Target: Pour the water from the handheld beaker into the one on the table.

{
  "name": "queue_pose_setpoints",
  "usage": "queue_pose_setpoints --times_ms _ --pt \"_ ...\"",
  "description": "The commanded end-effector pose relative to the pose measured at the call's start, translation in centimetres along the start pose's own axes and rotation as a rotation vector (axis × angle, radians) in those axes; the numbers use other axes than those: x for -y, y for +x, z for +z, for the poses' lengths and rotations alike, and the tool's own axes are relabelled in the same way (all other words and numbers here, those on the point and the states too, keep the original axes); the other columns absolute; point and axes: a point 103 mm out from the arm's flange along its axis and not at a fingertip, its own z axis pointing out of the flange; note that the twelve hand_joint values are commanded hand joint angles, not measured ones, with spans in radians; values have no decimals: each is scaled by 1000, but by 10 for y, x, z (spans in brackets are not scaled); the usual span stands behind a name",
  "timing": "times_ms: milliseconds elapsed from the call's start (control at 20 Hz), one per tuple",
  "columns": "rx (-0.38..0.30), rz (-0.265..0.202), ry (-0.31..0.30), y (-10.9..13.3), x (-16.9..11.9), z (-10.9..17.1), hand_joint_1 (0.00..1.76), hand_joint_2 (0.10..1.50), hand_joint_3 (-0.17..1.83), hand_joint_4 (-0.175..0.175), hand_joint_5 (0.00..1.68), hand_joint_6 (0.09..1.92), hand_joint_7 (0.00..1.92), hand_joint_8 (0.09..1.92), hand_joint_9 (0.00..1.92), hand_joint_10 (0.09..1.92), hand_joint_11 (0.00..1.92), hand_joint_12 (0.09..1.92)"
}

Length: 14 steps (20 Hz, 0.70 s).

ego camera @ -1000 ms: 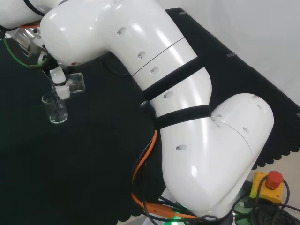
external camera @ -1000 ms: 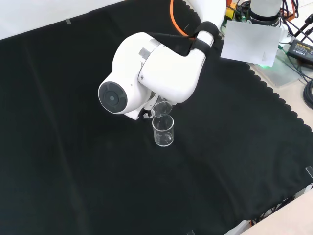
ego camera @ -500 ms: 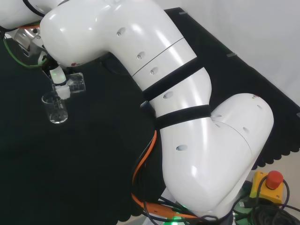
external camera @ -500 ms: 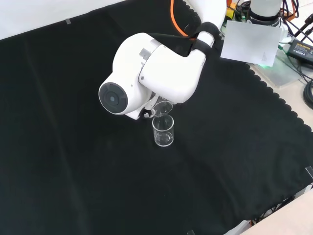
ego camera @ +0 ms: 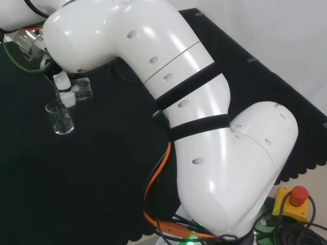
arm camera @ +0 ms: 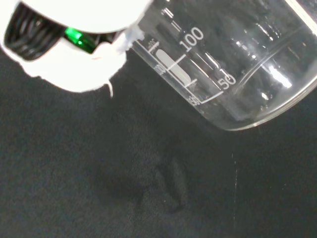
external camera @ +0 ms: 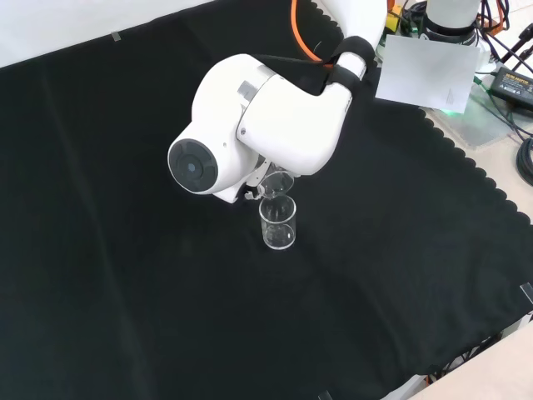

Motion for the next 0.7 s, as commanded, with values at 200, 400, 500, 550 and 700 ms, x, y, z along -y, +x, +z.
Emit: queue_pose_setpoints --times_ms 200,400,500,550,700 --pt "4 1 12 1 1 -2 1153 656 587 175 1380 440 1813 87 1725 87 1285 820" --pt "9 2 19 2 1 -4 1152 656 587 175 1378 444 1813 87 1725 87 1286 819" --pt "6 -1 18 1 1 -3 1152 656 588 175 1377 447 1814 87 1725 87 1286 819" --pt "6 -1 17 1 1 -3 1152 656 588 175 1377 447 1814 87 1725 87 1287 819" --pt "6 -2 17 1 1 -3 1152 656 588 175 1376 449 1814 87 1725 87 1288 818"
